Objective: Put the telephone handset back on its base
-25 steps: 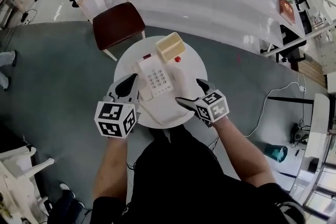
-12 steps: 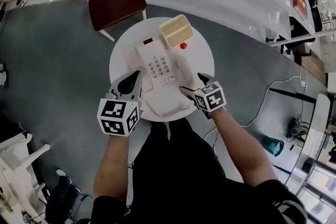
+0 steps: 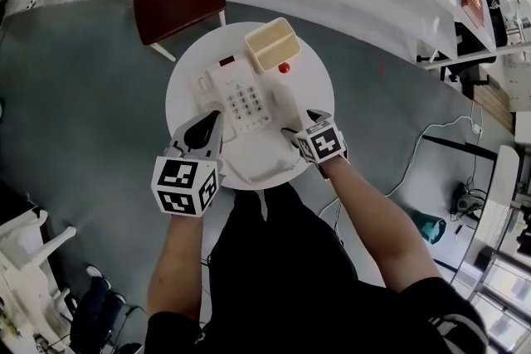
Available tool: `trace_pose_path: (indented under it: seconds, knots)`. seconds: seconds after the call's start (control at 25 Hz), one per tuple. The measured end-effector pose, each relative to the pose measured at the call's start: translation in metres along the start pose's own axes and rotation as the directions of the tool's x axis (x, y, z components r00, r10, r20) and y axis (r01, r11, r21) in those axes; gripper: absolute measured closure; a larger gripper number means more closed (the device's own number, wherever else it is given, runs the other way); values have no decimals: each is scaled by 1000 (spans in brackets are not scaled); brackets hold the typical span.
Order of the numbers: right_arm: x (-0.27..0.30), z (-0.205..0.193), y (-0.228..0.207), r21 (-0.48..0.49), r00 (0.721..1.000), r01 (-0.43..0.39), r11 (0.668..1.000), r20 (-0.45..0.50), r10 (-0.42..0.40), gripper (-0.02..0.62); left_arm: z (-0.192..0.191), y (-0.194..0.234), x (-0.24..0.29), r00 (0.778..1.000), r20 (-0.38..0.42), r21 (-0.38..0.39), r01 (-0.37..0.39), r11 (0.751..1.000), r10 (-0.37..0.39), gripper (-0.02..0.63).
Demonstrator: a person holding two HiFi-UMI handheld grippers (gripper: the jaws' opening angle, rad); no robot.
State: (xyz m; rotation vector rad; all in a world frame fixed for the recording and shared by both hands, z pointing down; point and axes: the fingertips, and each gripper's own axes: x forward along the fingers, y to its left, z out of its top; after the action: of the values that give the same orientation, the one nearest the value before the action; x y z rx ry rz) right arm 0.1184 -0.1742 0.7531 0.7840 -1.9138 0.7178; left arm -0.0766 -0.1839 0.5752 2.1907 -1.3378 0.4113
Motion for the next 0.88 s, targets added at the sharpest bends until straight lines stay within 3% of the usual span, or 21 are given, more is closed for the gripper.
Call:
trace_pose_path:
  seconds: [0.2, 0.36, 0.72, 0.8, 0.88]
  knots:
    - [10, 3, 1, -29, 997, 48, 998, -55, -49, 210, -6, -2, -7, 1000, 0, -20, -16, 1000, 16, 595]
    - [24, 2, 1, -21, 993, 51, 998, -104, -53, 153, -7, 4, -17, 999, 5, -35, -38, 999, 38, 595]
    - [31, 10, 1, -41, 984, 95, 995, -146, -100, 175, -12, 24, -21, 998, 11, -67, -64, 996, 65, 595]
    - [28, 11, 0, -73, 984, 95, 993, -147, -105, 200, -11, 25, -21, 998, 12, -69, -60, 996, 61, 595]
    - [25, 14, 0, -125, 984, 75, 989, -152, -94, 320, -10, 26, -22, 998, 12, -69, -56, 996, 57, 595]
